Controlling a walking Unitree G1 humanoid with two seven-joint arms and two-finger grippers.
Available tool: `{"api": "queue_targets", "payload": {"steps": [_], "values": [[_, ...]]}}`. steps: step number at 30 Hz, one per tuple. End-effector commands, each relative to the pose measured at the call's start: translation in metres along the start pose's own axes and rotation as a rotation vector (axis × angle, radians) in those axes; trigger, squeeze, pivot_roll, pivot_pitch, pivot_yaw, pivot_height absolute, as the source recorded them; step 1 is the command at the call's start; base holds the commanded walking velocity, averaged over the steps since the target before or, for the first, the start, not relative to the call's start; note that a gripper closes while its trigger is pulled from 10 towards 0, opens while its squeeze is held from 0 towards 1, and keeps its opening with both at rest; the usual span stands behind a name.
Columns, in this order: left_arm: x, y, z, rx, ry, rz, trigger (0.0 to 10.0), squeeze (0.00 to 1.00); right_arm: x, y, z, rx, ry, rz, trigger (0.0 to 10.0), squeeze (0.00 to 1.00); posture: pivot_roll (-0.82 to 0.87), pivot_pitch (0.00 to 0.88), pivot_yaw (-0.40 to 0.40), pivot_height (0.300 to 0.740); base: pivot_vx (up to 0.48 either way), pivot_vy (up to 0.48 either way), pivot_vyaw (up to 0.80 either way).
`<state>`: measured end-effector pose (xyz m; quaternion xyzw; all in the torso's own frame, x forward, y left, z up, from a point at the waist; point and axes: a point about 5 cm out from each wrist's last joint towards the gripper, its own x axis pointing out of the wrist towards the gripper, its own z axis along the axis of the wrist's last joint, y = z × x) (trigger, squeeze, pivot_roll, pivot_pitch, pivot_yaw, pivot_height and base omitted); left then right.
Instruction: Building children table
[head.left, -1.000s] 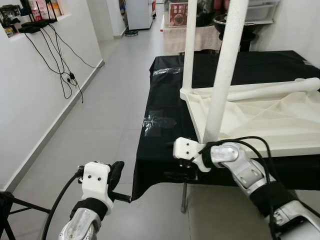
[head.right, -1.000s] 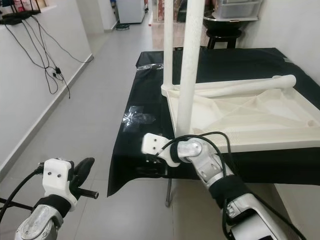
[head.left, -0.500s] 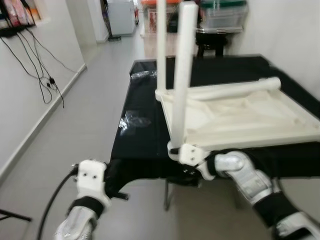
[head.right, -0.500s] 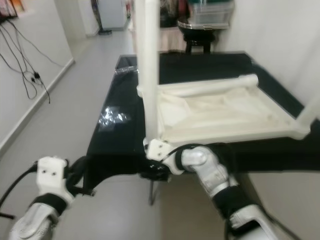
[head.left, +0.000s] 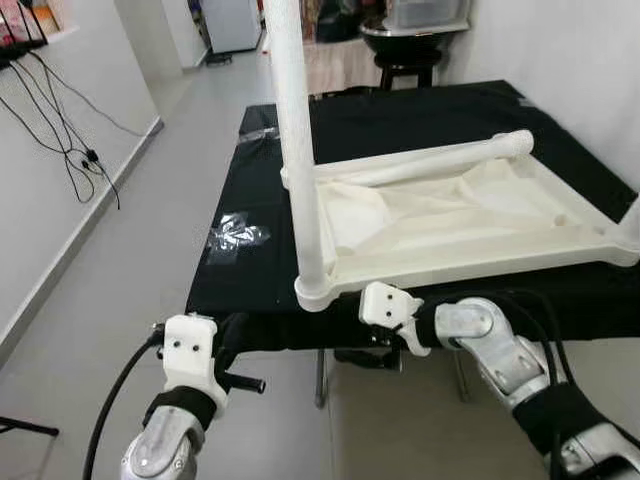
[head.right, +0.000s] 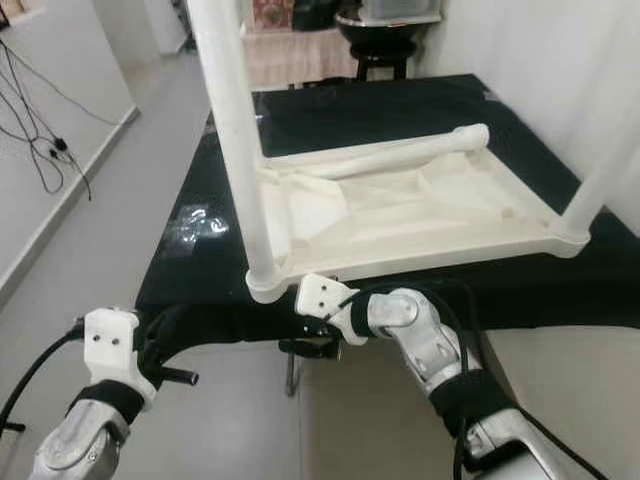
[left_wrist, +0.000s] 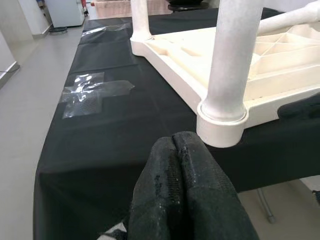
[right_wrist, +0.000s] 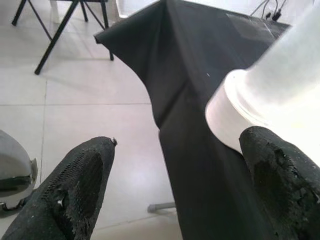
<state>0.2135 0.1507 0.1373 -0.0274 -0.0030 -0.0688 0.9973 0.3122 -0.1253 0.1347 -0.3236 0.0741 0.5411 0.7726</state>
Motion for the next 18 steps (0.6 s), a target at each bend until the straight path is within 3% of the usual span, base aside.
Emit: {"api": "queue_targets", "payload": {"steps": [1, 9, 12, 13, 18], "values": [[-0.001, 0.005, -0.003, -0.010, 0.009, 0.010, 10.0, 0.00, 0.003, 0.005, 0.001, -0.008, -0.009, 0.010, 10.0, 0.00, -0.08, 0.046, 0.034, 0.740, 0.000, 0.000, 0.00], [-0.001, 0.003, -0.004, -0.023, 0.002, -0.026, 10.0, 0.00, 0.008, -0.003, 0.003, -0.042, 0.003, -0.069, 10.0, 0.00, -0.08, 0.039, 0.037, 0.740, 0.252, 0.000, 0.60], [-0.002, 0.002, -0.004, -0.021, 0.005, -0.043, 10.0, 0.00, 0.005, -0.002, -0.002, -0.038, 0.044, -0.025, 10.0, 0.00, -0.07, 0.035, 0.032, 0.740, 0.319, 0.000, 0.53], [-0.002, 0.001, -0.005, -0.021, 0.007, -0.051, 10.0, 0.00, 0.003, 0.005, -0.004, -0.074, 0.043, 0.037, 10.0, 0.00, -0.07, 0.034, 0.035, 0.740, 0.319, 0.000, 0.00], [-0.003, 0.000, -0.005, -0.021, 0.008, -0.060, 10.0, 0.00, 0.003, 0.008, -0.004, -0.066, 0.044, 0.083, 10.0, 0.00, -0.06, 0.033, 0.036, 0.740, 0.319, 0.000, 0.00]]}}
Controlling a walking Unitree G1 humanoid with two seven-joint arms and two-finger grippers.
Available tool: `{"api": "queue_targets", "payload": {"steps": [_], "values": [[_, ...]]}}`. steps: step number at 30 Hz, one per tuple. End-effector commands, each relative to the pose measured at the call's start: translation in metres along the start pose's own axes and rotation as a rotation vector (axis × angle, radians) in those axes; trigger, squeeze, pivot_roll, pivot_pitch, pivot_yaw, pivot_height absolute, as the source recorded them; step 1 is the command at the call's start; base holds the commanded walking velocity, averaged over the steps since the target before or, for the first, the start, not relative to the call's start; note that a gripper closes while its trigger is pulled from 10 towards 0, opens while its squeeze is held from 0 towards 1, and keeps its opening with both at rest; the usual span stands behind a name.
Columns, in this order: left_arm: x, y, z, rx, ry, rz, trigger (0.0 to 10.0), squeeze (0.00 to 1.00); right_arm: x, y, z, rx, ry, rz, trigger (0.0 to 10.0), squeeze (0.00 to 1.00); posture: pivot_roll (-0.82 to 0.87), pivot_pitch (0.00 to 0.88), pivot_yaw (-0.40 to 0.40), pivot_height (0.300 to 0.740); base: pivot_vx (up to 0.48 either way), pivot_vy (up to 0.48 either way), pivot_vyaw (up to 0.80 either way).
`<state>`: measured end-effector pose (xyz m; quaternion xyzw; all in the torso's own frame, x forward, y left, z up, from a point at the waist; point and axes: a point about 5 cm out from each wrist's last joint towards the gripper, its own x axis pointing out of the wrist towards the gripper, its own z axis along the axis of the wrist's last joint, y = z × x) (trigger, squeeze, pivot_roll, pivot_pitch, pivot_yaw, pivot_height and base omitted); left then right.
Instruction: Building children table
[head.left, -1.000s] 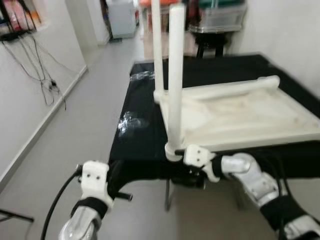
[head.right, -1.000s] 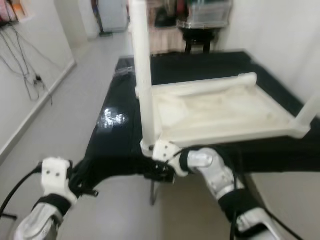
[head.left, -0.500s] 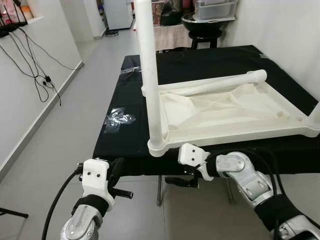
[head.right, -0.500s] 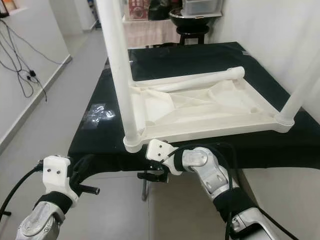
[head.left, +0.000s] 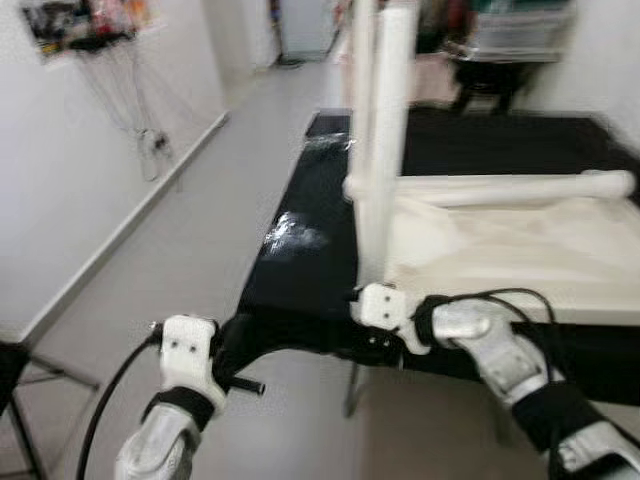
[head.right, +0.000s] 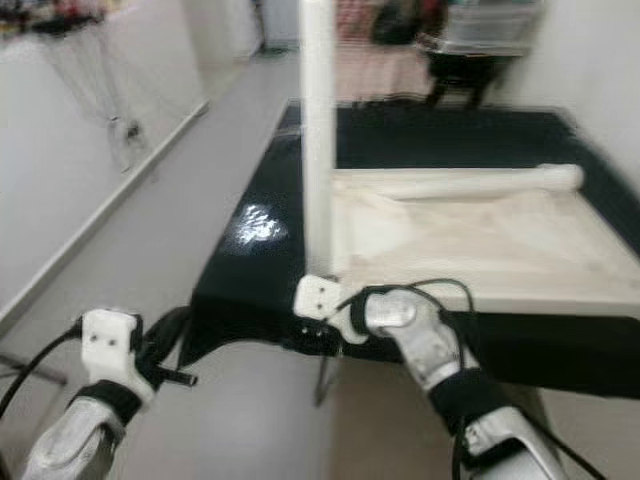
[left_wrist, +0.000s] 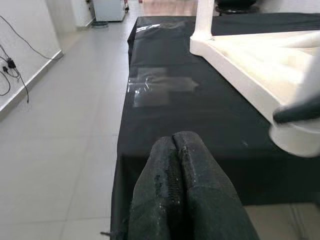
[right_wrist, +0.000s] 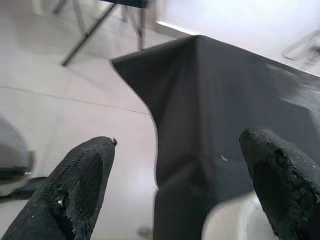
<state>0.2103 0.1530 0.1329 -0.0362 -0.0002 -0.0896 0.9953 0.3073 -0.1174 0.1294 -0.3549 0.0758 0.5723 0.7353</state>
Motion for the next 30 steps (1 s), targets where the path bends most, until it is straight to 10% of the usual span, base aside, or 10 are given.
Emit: {"api": "queue_targets", "payload": {"steps": [1, 10, 30], "values": [[0.000, -0.002, -0.001, -0.003, 0.003, -0.019, 10.0, 0.00, -0.004, 0.002, -0.004, 0.003, 0.015, 0.016, 10.0, 0.00, -0.06, 0.032, 0.036, 0.740, 0.319, 0.000, 0.00], [-0.001, -0.003, -0.001, -0.002, 0.005, -0.028, 10.0, 0.00, -0.004, -0.001, -0.006, -0.050, 0.086, 0.133, 10.0, 0.00, -0.04, 0.038, 0.029, 0.740, 0.317, 0.000, 0.00], [-0.009, -0.017, -0.002, 0.003, 0.031, -0.174, 10.0, 0.00, -0.074, -0.023, -0.037, 0.126, 0.364, 0.389, 10.0, 0.00, -0.03, 0.064, 0.019, 0.740, 0.014, 0.000, 0.00]]}}
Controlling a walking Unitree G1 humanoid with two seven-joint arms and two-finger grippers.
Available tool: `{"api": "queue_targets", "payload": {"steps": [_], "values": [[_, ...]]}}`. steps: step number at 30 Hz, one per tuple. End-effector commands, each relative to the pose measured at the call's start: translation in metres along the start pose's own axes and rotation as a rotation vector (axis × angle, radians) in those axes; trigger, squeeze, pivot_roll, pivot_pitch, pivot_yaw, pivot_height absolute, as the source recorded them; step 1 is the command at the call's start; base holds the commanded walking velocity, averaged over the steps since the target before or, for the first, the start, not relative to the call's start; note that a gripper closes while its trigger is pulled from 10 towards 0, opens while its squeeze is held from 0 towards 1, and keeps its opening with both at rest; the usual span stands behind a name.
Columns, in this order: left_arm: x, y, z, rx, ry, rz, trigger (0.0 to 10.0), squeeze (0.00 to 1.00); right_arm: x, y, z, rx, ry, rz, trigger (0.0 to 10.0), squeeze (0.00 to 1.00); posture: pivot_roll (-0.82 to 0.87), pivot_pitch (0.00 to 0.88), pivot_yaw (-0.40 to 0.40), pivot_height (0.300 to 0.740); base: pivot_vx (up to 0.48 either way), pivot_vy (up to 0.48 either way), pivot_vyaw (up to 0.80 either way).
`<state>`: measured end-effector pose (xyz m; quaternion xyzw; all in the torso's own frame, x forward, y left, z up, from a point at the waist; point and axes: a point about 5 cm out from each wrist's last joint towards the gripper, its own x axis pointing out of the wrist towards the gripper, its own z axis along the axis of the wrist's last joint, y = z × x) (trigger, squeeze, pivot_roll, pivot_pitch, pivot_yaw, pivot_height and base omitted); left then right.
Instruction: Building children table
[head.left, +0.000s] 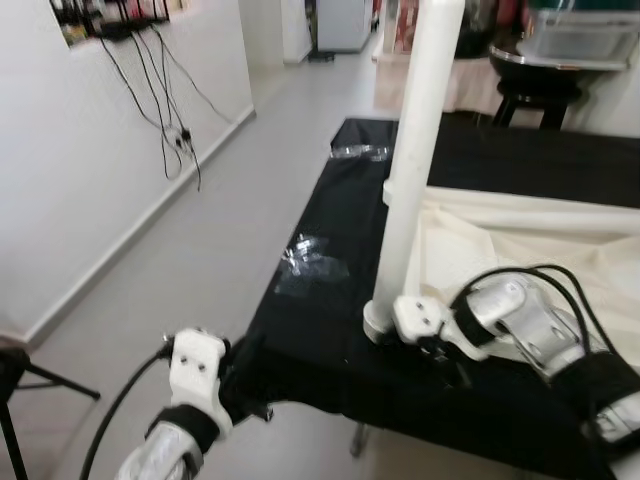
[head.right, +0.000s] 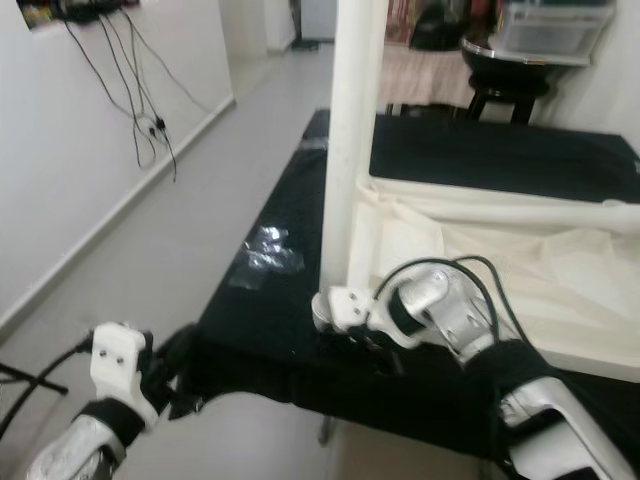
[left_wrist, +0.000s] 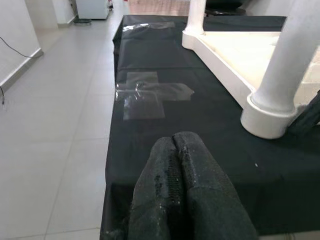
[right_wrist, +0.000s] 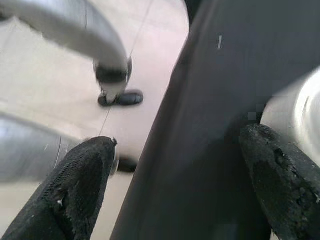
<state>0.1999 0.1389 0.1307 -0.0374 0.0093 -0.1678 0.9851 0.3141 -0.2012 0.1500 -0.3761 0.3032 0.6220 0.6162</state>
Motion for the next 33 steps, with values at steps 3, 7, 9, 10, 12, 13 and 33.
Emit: {"api": "queue_targets", "payload": {"steps": [3, 7, 9, 10, 12, 13, 33], "values": [[-0.002, -0.003, 0.001, 0.006, 0.007, -0.024, 10.0, 0.00, -0.004, -0.005, -0.009, 0.009, 0.116, 0.009, 10.0, 0.00, -0.02, 0.069, 0.018, 0.740, 0.000, 0.000, 0.00], [-0.003, -0.004, 0.002, 0.006, 0.007, -0.027, 10.0, 0.00, -0.003, -0.014, -0.012, 0.013, 0.162, -0.060, 10.0, 0.00, -0.02, 0.078, 0.015, 0.740, 0.000, 0.000, 0.00], [-0.005, -0.005, 0.003, 0.004, 0.007, -0.030, 10.0, 0.00, 0.004, -0.026, -0.001, -0.012, 0.126, -0.143, 10.0, 0.00, -0.01, 0.084, 0.015, 0.740, 0.000, 0.000, 0.00], [-0.006, -0.005, 0.003, 0.002, 0.007, -0.031, 10.0, 0.00, 0.009, -0.032, 0.010, -0.026, 0.073, -0.185, 10.0, 0.00, -0.01, 0.088, 0.014, 0.740, 0.000, 0.000, 0.00], [-0.006, -0.005, 0.003, 0.001, 0.007, -0.032, 10.0, 0.00, 0.013, -0.035, 0.018, -0.034, 0.036, -0.206, 10.0, 0.00, -0.01, 0.088, 0.014, 0.740, 0.000, 0.000, 0.00], [-0.006, -0.005, 0.003, 0.001, 0.007, -0.032, 10.0, 0.00, 0.013, -0.035, 0.018, -0.034, 0.036, -0.206, 10.0, 0.00, -0.01, 0.088, 0.014, 0.740, 0.000, 0.000, 0.00], [-0.021, -0.023, 0.009, -0.062, 0.006, -0.053, 10.0, 0.00, 0.025, -0.061, 0.089, -0.133, -0.183, -0.148, 10.0, 0.00, 0.03, 0.158, -0.020, 0.740, 0.000, 0.000, 0.00]]}}
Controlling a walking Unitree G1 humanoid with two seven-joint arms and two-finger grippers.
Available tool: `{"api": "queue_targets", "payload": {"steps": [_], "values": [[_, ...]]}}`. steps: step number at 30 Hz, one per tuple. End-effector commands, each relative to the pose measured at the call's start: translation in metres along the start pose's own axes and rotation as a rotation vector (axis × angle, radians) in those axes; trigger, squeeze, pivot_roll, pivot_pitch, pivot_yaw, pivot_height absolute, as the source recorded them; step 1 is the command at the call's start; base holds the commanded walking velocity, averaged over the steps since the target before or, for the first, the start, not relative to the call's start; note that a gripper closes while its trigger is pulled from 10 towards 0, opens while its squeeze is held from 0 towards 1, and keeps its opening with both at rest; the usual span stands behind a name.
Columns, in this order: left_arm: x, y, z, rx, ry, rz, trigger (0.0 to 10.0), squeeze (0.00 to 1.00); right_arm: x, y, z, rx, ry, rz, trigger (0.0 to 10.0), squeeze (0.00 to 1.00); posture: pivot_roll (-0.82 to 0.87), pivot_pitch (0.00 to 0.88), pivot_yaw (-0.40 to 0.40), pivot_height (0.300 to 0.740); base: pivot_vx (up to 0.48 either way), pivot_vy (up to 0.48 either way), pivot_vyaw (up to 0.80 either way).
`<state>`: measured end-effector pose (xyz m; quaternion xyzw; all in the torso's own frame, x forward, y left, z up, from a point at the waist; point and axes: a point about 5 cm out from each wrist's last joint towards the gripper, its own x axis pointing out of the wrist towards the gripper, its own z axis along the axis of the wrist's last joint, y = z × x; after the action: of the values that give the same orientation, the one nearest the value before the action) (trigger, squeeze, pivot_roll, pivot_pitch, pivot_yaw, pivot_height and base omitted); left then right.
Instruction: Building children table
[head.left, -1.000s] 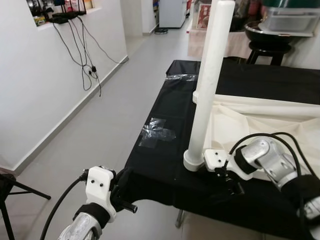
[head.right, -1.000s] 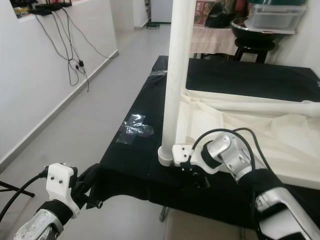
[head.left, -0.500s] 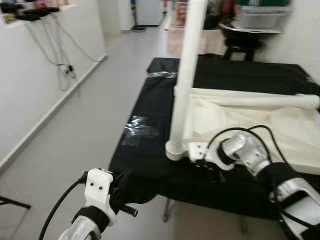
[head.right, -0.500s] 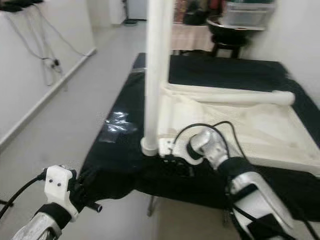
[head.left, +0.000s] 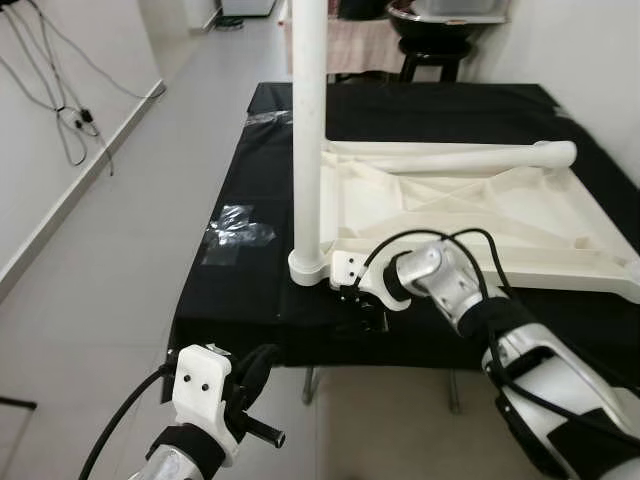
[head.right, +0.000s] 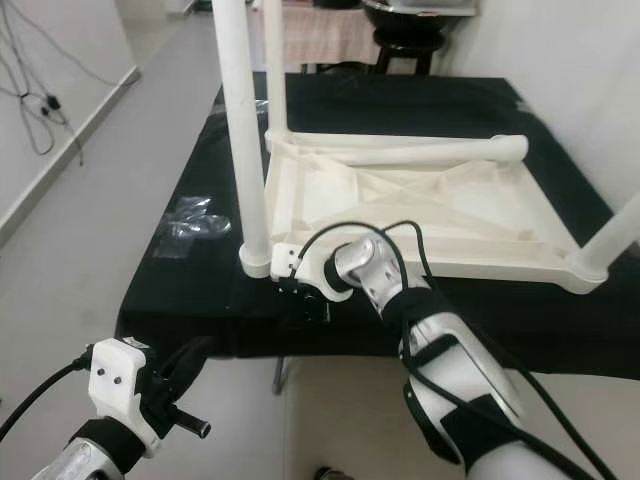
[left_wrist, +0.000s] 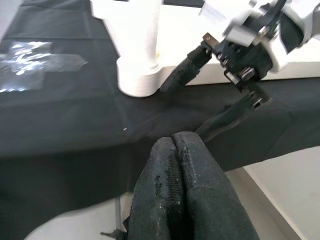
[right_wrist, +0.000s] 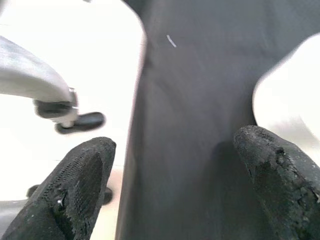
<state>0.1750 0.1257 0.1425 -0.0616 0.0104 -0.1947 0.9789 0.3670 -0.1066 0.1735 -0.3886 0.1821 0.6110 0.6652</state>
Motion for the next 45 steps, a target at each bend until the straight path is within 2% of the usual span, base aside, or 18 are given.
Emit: {"api": "queue_targets", "payload": {"steps": [1, 2, 4, 10, 13, 14, 16, 19, 23, 28, 32, 37, 38, 40, 42, 44, 45], "values": [[-0.002, -0.001, 0.000, -0.016, 0.011, 0.002, 10.0, 0.00, -0.013, -0.004, 0.004, 0.003, -0.044, 0.048, 10.0, 0.00, 0.03, 0.158, -0.020, 0.740, 0.000, 0.000, 0.00], [-0.002, -0.001, 0.000, -0.016, 0.011, 0.002, 10.0, 0.00, -0.013, -0.004, 0.004, 0.003, -0.044, 0.048, 10.0, 0.00, 0.03, 0.158, -0.020, 0.740, 0.000, 0.000, 0.00], [-0.002, -0.001, -0.001, -0.018, 0.012, 0.002, 10.0, 0.00, -0.026, -0.009, 0.007, 0.025, -0.078, 0.078, 10.0, 0.00, 0.03, 0.151, -0.020, 0.740, 0.000, 0.000, 0.00], [-0.001, -0.001, -0.001, -0.018, 0.013, 0.000, 10.0, 0.00, -0.028, -0.017, 0.005, 0.025, -0.023, -0.006, 10.0, 0.00, 0.02, 0.147, -0.018, 0.740, 0.000, 0.000, 0.00], [-0.001, -0.001, -0.001, -0.017, 0.014, -0.002, 10.0, 0.00, -0.024, -0.015, -0.005, 0.020, 0.083, -0.023, 10.0, 0.00, 0.02, 0.143, -0.017, 0.740, 0.000, 0.000, 0.00], [-0.001, -0.001, -0.001, -0.017, 0.014, -0.002, 10.0, 0.00, -0.024, -0.015, -0.005, 0.020, 0.083, -0.023, 10.0, 0.00, 0.02, 0.143, -0.017, 0.740, 0.000, 0.000, 0.00], [-0.001, -0.001, -0.001, -0.017, 0.016, -0.006, 10.0, 0.00, -0.021, -0.012, -0.018, 0.012, 0.217, -0.029, 10.0, 0.00, 0.02, 0.140, -0.018, 0.740, 0.000, 0.000, 0.00], [-0.001, -0.002, -0.001, -0.019, 0.017, -0.007, 10.0, 0.00, -0.021, -0.013, -0.021, 0.011, 0.261, -0.050, 10.0, 0.00, 0.02, 0.139, -0.018, 0.740, 0.000, 0.000, 0.00], [-0.002, -0.003, -0.001, -0.023, 0.017, -0.009, 10.0, 0.00, -0.017, -0.022, -0.009, 0.028, 0.207, -0.133, 10.0, 0.00, 0.02, 0.139, -0.018, 0.740, 0.000, 0.000, 0.00], [-0.002, -0.004, -0.001, -0.028, 0.019, -0.014, 10.0, 0.00, -0.009, -0.021, -0.001, 0.014, 0.183, -0.119, 10.0, 0.00, 0.03, 0.137, -0.018, 0.740, 0.000, 0.000, 0.00], [-0.001, -0.003, -0.001, -0.031, 0.017, -0.013, 10.0, 0.00, 0.000, -0.026, 0.011, 0.015, 0.126, -0.194, 10.0, 0.00, 0.03, 0.140, -0.022, 0.740, 0.000, 0.000, 0.00], [-0.001, -0.003, -0.001, -0.031, 0.016, -0.011, 10.0, 0.00, 0.003, -0.024, 0.016, 0.010, 0.099, -0.160, 10.0, 0.00, 0.03, 0.141, -0.021, 0.740, 0.000, 0.000, 0.00], [-0.001, -0.003, -0.001, -0.031, 0.016, -0.010, 10.0, 0.00, 0.003, -0.022, 0.015, -0.001, 0.102, -0.123, 10.0, 0.00, 0.03, 0.141, -0.021, 0.740, 0.000, 0.000, 0.00], [-0.001, -0.003, 0.000, -0.031, 0.015, -0.009, 10.0, 0.00, 0.001, -0.019, 0.010, -0.018, 0.128, -0.076, 10.0, 0.00, 0.03, 0.142, -0.024, 0.740, 0.000, 0.000, 0.00], [-0.001, -0.003, 0.000, -0.031, 0.015, -0.008, 10.0, 0.00, -0.006, -0.013, -0.001, -0.043, 0.202, 0.012, 10.0, 0.00, 0.03, 0.142, -0.024, 0.740, 0.000, 0.000, 0.00], [-0.001, -0.003, 0.000, -0.031, 0.015, -0.008, 10.0, 0.00, -0.006, -0.013, -0.001, -0.043, 0.202, 0.012, 10.0, 0.00, 0.03, 0.142, -0.024, 0.740, 0.000, 0.000, 0.00], [-0.001, -0.004, 0.000, -0.033, 0.013, -0.008, 10.0, 0.00, -0.013, -0.013, -0.008, -0.048, 0.253, 0.033, 10.0, 0.00, 0.02, 0.148, -0.027, 0.740, 0.000, 0.000, 0.00]]}}
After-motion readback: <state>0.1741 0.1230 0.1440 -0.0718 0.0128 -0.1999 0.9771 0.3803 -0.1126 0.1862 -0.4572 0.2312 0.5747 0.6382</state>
